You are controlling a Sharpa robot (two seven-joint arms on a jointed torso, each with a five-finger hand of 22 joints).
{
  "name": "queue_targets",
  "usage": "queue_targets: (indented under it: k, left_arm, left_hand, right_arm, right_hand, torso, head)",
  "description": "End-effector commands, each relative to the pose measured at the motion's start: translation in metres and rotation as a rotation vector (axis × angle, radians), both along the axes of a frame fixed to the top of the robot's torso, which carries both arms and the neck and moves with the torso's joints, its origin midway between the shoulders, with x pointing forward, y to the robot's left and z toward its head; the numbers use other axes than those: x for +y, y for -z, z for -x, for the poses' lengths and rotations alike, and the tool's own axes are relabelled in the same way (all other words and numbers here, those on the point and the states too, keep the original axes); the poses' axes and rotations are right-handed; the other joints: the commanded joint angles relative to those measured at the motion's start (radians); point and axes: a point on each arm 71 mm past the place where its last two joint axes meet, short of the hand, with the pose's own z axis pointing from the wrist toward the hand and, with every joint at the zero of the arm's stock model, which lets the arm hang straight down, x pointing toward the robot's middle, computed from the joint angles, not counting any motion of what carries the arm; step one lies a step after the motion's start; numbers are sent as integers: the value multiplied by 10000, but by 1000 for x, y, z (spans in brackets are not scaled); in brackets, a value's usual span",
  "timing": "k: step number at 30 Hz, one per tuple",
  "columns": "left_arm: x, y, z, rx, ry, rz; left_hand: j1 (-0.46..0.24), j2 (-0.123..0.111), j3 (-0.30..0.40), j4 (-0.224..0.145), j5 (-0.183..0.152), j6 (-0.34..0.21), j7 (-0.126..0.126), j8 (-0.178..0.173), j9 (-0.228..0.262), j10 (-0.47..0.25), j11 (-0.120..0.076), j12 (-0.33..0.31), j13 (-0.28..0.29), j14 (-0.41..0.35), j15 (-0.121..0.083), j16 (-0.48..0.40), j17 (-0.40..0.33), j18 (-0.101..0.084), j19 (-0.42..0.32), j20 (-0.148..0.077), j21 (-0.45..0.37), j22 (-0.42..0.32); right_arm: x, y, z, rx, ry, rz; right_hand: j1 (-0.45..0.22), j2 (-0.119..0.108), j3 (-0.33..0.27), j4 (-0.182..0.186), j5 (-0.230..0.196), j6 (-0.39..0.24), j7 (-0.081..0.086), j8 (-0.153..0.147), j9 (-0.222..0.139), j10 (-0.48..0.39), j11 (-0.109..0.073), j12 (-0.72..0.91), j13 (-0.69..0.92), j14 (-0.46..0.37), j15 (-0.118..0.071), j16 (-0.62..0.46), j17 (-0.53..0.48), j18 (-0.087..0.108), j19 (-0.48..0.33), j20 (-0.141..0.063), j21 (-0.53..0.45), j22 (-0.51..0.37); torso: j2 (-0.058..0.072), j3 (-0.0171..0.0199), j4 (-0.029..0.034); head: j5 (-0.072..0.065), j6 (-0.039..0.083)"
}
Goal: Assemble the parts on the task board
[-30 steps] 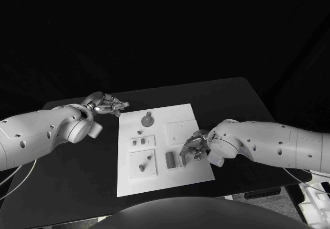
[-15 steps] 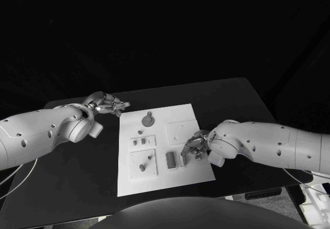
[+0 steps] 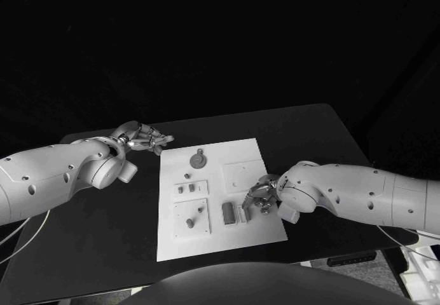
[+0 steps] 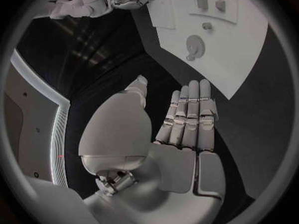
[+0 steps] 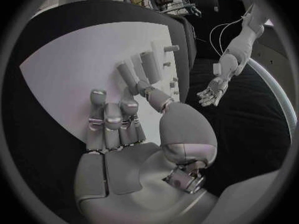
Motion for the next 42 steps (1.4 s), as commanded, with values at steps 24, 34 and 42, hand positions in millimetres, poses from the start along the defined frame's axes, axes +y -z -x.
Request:
queue_targets:
  k: [24,34,42]
  left_arm:
    - [-1,0,0,84,97,-93]
    - [0,-1,1,109,91,-111]
    - [1,-1,1,112,100,-128]
  left_hand:
    - [66,-9,-89,22,-46,20,-44,-1,-17,28,-8,28,-15,55,29,-65,15,198,71,-1,-56,0]
    - [58,-15,-95,23,-47,22,-45,-1,-19,28,-8,28,-15,56,29,-69,17,198,72,-1,-57,-2]
    - [56,-15,-96,23,-46,24,-46,0,-20,30,-9,29,-15,57,29,-72,18,199,73,-2,-58,-3]
  right_arm:
    - [-2,1,11,973,567,-726]
    - [-1,0,12,801,400,-623]
    - [-3,0,8,373,398,-413]
  right_hand:
    - [-12,25,6,33,32,78,-32,68,55,-72,17,58,2,-14,-52,38,-4,195,0,-52,55,202]
    - [-9,24,10,32,32,82,-36,72,55,-73,12,62,4,-15,-55,41,-3,195,0,-53,59,203]
    - [-11,5,9,33,31,73,-35,69,52,-77,12,63,5,-19,-59,40,-4,196,-3,-53,61,202]
  torso:
    - [-2,12,-11]
    - [-1,8,0]
    - [-7,5,1]
  head:
    - [92,1]
    - [139,1]
    - [151,1]
